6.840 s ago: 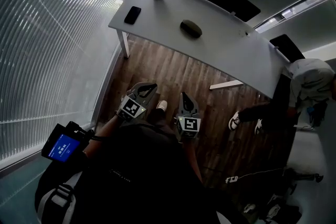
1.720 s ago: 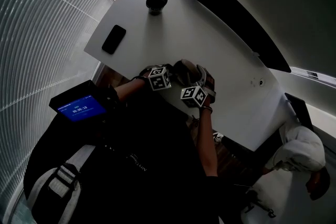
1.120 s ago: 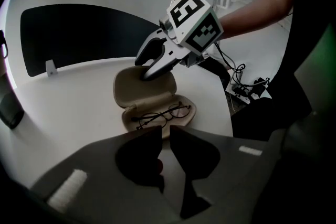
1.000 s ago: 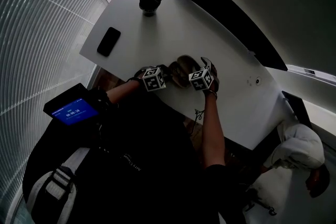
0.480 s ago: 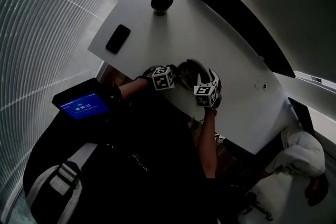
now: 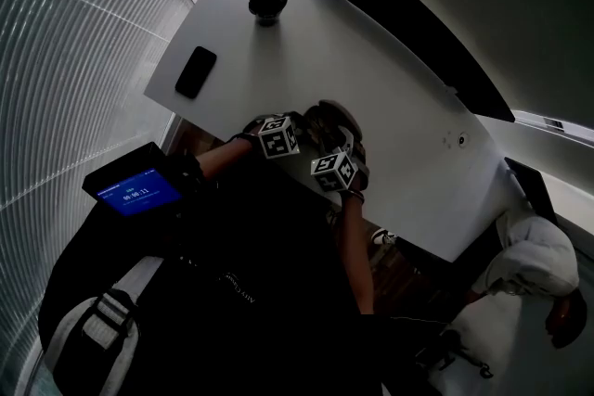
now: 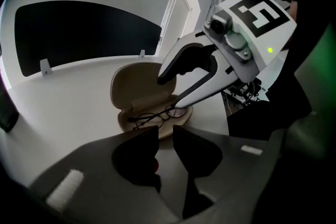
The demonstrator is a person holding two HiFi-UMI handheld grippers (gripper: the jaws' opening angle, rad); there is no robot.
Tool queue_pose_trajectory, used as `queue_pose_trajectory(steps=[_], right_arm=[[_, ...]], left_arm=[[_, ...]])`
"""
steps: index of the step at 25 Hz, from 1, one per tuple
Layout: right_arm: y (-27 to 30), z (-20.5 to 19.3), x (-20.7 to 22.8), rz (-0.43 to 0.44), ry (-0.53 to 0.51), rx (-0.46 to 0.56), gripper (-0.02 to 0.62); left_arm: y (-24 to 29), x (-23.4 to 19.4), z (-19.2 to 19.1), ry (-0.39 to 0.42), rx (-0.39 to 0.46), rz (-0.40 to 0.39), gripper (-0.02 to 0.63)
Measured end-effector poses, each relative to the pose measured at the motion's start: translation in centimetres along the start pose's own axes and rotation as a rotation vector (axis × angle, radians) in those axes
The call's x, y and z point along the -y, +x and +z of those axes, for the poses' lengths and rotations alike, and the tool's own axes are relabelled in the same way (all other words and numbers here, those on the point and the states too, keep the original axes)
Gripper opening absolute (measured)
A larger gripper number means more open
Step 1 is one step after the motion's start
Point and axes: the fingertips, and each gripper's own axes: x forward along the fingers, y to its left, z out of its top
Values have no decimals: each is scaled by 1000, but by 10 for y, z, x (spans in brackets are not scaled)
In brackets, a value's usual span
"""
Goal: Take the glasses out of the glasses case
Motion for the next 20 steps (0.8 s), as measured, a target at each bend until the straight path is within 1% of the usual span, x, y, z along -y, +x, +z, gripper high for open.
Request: queue_pose_trajectory(steps=[3, 7, 10, 12, 20], right_arm=[[15, -9, -6, 77, -19, -45, 199], [22, -23, -12, 147, -32, -116, 199], [32, -18, -16, 164, -95, -117, 199], [35, -19, -16, 177, -119, -129, 199], [47, -25, -18, 217, -118, -158, 199]], left_arm=[[2, -2, -2, 3, -8, 11, 97], [5, 3, 6, -2, 1, -11, 98], [2, 2, 3, -10, -1, -12, 100], [4, 1, 4, -13, 0, -14, 100], [5, 1, 3, -9, -4, -17, 100]])
